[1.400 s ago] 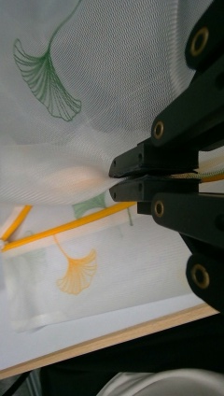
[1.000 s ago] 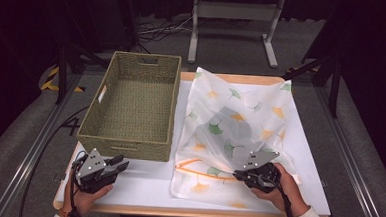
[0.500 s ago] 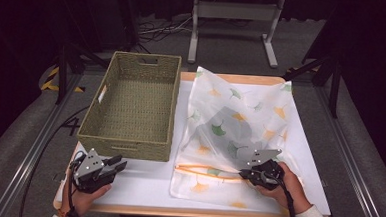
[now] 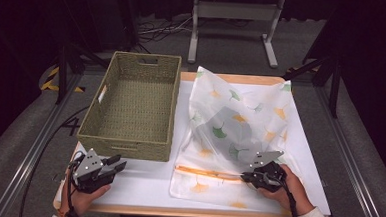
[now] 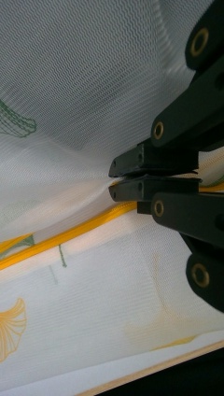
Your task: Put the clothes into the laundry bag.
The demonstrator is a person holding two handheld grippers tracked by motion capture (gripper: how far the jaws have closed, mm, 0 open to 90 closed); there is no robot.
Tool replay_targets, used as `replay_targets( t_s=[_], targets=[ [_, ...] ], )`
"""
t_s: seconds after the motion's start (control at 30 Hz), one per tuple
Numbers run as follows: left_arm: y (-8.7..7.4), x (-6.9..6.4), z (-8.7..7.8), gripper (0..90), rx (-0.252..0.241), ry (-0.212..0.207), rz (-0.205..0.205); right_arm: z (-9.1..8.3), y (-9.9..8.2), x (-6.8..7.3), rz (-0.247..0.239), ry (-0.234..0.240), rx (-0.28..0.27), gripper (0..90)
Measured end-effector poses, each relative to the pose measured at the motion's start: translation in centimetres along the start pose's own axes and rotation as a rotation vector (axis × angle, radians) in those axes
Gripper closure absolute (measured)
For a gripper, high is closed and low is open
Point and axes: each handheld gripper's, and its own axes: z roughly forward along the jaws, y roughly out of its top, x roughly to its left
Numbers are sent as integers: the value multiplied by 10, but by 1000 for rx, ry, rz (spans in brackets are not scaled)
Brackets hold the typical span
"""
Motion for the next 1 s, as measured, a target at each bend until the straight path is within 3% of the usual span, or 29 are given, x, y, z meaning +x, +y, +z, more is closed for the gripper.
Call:
replay_targets(
  t_s=[0.33,0.8,1.0],
  targets=[
    [0,0,0,643,-10,6,-5,-5,-4,4,-22,-5,-8,836],
    [-2,0,1,596,0,11,-29,-24,-11,11,-36,-65,-84,759],
    [-2,1,2,572,0,15,-34,-29,-13,15,-26,-62,-107,659]
  ],
)
